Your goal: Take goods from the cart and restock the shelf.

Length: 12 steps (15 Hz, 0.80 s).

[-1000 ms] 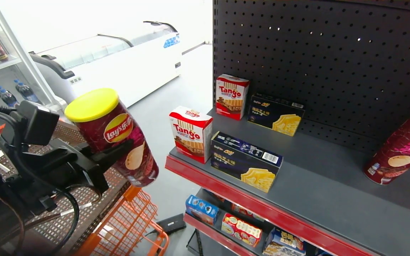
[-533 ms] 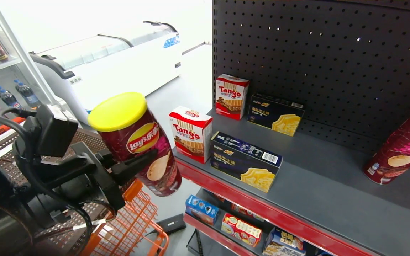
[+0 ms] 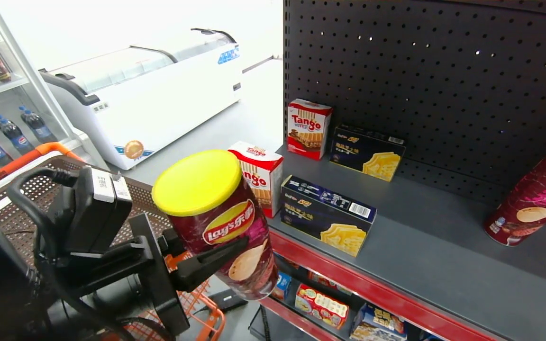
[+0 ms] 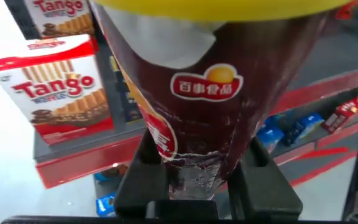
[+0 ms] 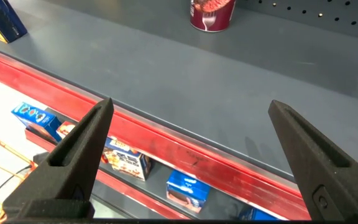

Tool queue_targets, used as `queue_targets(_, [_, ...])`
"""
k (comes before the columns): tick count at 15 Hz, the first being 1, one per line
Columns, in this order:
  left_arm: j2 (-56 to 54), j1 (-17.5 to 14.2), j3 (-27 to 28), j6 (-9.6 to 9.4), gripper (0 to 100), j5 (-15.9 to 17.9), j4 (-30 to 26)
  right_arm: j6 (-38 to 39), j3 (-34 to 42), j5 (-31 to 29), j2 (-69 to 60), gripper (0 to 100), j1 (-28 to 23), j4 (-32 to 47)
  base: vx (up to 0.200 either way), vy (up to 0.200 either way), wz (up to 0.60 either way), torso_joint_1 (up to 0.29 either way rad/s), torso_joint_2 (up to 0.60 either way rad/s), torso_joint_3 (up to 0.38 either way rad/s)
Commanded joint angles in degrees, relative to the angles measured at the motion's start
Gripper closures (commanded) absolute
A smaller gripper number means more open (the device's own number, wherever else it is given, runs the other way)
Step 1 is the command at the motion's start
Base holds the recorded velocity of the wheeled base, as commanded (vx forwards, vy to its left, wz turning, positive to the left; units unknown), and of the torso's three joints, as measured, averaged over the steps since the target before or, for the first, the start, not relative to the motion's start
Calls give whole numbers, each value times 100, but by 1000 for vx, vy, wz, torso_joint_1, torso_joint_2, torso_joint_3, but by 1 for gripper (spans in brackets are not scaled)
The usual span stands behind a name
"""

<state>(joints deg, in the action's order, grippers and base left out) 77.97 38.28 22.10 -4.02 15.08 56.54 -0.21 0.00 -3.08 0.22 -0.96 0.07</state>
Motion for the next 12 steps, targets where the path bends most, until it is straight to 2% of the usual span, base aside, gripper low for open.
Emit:
queue_targets(1, [-36, 277, -189, 7, 100, 4, 15, -6, 0, 10, 4, 0, 0, 1, 0, 0, 0, 0, 0, 0])
queue_targets(3, [-45, 391, -285, 7, 100, 4, 15, -14, 0, 62, 4, 0, 0, -7, 0, 0, 0, 0, 0, 0])
queue_targets(4, [-45, 470, -329, 7, 100, 4, 24, -6, 0, 62, 4, 0, 0, -7, 0, 0, -600, -2, 2, 2])
queue_targets(12, [-45, 488, -338, -2, 100, 83, 59, -6, 0, 62, 4, 0, 0, -7, 0, 0, -600, 1, 3, 5])
